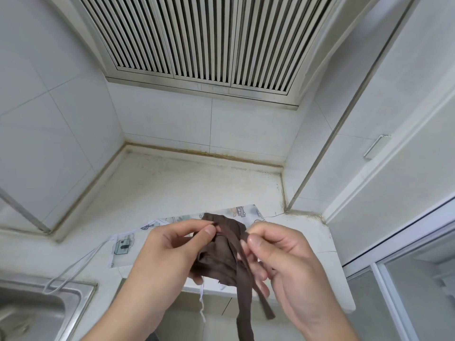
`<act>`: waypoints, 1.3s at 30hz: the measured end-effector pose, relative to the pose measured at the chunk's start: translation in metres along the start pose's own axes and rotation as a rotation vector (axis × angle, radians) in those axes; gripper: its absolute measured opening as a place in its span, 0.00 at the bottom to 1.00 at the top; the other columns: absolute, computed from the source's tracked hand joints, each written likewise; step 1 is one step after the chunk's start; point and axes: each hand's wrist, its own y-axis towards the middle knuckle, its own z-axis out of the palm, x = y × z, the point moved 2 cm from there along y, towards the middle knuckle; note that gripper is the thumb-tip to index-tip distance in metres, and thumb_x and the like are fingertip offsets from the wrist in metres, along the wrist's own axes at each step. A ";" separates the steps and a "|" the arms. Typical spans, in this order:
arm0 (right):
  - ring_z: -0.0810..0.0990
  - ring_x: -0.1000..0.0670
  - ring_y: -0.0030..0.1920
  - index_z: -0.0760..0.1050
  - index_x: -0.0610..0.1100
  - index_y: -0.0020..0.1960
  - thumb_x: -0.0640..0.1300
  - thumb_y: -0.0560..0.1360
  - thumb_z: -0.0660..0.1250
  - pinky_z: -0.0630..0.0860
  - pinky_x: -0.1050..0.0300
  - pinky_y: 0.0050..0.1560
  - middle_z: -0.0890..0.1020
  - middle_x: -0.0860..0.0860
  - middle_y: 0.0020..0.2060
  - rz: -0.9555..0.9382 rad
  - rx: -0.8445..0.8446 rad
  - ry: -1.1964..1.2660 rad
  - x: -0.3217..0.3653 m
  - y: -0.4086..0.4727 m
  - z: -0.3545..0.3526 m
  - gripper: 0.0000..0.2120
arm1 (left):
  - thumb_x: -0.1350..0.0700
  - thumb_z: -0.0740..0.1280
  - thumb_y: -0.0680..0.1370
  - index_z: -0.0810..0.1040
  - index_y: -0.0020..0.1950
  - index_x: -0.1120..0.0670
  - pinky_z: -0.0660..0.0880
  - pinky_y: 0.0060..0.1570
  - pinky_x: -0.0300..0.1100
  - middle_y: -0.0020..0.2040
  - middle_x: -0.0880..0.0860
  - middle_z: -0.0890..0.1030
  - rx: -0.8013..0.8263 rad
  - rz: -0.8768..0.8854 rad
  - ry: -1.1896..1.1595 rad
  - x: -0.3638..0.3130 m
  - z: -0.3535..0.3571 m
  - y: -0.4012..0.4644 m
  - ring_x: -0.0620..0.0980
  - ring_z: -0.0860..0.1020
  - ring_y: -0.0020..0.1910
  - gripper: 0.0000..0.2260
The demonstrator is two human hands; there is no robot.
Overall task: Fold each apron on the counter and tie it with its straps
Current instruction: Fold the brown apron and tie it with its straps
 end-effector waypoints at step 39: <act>0.81 0.42 0.31 0.85 0.63 0.58 0.28 0.77 0.69 0.77 0.50 0.35 0.84 0.55 0.55 -0.073 -0.140 -0.413 -0.003 0.005 0.016 0.29 | 0.45 0.76 0.73 0.88 0.48 0.50 0.77 0.41 0.43 0.44 0.55 0.86 0.352 -0.090 0.225 -0.004 -0.003 -0.006 0.45 0.80 0.38 0.10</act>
